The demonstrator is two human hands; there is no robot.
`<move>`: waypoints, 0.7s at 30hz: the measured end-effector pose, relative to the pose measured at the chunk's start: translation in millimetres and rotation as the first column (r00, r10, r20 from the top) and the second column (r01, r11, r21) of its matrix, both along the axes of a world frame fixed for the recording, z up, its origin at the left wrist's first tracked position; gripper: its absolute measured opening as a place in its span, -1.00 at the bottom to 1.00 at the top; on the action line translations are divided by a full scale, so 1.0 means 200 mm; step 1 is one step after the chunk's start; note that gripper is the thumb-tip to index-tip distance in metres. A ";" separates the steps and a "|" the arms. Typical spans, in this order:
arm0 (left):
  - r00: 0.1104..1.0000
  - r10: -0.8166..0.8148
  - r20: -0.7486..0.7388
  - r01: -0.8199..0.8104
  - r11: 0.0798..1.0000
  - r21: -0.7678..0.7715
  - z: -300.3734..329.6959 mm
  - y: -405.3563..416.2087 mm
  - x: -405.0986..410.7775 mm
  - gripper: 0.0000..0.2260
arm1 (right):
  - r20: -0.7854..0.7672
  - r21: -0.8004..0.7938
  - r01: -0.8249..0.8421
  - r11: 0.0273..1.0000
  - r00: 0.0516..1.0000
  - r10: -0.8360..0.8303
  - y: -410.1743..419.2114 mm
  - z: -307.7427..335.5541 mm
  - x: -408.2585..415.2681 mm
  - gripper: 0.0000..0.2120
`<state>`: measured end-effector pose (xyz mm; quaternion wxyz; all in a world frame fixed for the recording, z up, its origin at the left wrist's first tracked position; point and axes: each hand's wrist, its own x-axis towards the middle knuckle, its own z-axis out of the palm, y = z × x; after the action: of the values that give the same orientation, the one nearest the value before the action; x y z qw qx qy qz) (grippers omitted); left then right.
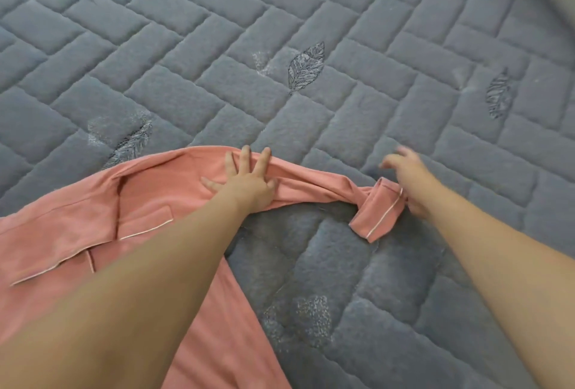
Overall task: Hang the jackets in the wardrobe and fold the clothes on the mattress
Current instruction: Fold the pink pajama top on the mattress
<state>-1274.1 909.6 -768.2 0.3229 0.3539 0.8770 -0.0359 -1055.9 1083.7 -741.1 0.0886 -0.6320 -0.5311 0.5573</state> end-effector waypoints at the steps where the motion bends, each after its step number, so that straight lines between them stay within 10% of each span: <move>1: 1.000 -0.006 0.000 0.006 1.000 -0.016 0.00 0.01 0.00 -0.43 | 0.088 0.042 -0.216 0.976 0.973 0.212 0.01 -0.02 -0.01 -0.13; 4: 1.000 -0.008 0.016 0.008 0.999 -0.043 0.01 0.00 0.00 -0.43 | 0.459 0.173 -0.734 0.657 0.650 0.605 -0.05 -0.03 0.04 -0.24; 9: 0.999 0.002 0.033 0.002 0.995 -0.098 0.02 0.02 -0.01 -0.43 | 0.791 0.138 -0.990 0.018 0.121 0.600 -0.21 -0.05 0.27 -0.26; 12: 1.000 -0.012 -0.014 0.009 0.987 -0.161 0.04 0.09 0.02 -0.43 | 0.830 0.010 -0.991 0.131 0.081 0.552 -0.13 -0.04 0.30 -0.59; 14: 0.993 -0.065 -0.101 0.038 0.967 -0.252 0.05 0.14 0.06 -0.38 | 0.666 0.120 -0.880 0.459 0.414 0.620 -0.08 0.01 0.28 -0.80; 16: 0.984 -0.109 -0.139 0.059 0.945 -0.322 0.04 0.22 0.09 -0.31 | 0.178 0.060 -0.356 0.933 0.923 0.341 0.00 0.06 0.28 -0.80; 18: 0.981 -0.135 -0.142 0.085 0.945 -0.314 0.05 0.30 0.07 -0.33 | -0.147 -0.199 0.186 0.962 0.965 -0.217 0.09 0.11 0.29 -0.83; 21: 0.988 -0.115 -0.106 0.076 0.945 -0.319 0.08 0.38 -0.01 -0.43 | -0.144 -0.212 0.411 0.887 0.884 -0.444 0.23 0.07 0.30 -0.79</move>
<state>-1275.2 986.0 -751.2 0.3182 0.3373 0.8602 -0.2124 -995.3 1129.0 -726.6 0.2035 -0.6836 -0.3162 0.6255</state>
